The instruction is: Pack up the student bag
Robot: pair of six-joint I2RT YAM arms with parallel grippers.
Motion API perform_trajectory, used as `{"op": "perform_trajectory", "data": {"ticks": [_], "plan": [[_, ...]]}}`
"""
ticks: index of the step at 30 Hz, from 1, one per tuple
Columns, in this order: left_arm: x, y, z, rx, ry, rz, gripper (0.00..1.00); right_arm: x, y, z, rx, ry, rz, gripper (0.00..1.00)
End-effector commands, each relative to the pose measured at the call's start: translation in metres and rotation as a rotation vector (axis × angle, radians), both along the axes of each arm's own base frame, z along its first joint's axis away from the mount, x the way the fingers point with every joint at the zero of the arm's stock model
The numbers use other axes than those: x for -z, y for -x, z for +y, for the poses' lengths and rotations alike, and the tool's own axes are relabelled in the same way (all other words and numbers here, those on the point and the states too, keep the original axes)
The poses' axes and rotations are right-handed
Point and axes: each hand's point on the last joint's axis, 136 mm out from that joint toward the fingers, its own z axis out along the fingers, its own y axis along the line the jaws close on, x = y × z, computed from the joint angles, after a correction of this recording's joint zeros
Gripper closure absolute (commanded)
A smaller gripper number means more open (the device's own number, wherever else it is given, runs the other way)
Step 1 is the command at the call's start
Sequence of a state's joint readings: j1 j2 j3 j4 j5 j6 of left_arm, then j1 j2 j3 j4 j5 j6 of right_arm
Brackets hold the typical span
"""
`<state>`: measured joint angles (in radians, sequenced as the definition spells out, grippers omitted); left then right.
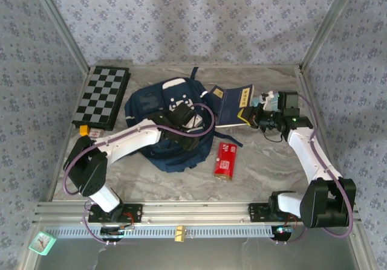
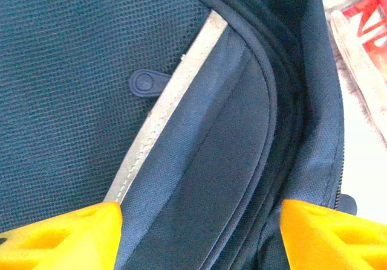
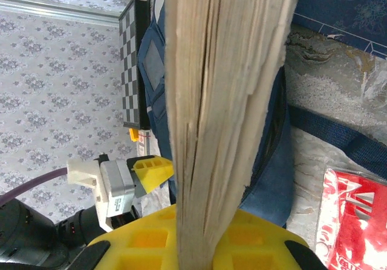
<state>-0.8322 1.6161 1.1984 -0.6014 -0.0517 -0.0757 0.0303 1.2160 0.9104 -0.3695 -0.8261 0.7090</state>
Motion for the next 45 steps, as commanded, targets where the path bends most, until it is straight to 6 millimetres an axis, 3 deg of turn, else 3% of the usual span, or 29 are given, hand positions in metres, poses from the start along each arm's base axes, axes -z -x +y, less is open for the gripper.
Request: {"op": "perform_trajectory", "data": {"ticks": [1,11,14,24,30,33,45], "plan": [[0.005,0.006,-0.005,0.052,-0.014,0.038,0.29,-0.010,0.000,0.000,-0.017,-0.010,-0.059,1.00],[0.027,-0.004,-0.002,0.041,-0.078,0.034,0.29,-0.006,-0.001,0.000,-0.008,-0.015,-0.050,1.00],[0.027,-0.005,-0.004,0.048,-0.072,0.035,0.35,-0.002,-0.001,-0.001,-0.003,-0.017,-0.043,1.00],[0.028,-0.011,0.004,0.035,-0.089,0.022,0.72,-0.002,-0.003,-0.002,0.008,-0.018,-0.042,1.00],[0.013,-0.013,0.004,0.036,-0.068,-0.006,0.94,-0.002,-0.003,-0.003,0.011,-0.022,-0.037,1.00],[0.000,-0.015,0.006,0.031,-0.063,-0.032,0.99,-0.002,-0.001,-0.004,0.009,-0.020,-0.034,1.00],[-0.070,-0.031,0.023,-0.052,-0.004,-0.204,1.00,0.001,0.020,-0.009,-0.023,-0.004,0.012,1.00]]}}
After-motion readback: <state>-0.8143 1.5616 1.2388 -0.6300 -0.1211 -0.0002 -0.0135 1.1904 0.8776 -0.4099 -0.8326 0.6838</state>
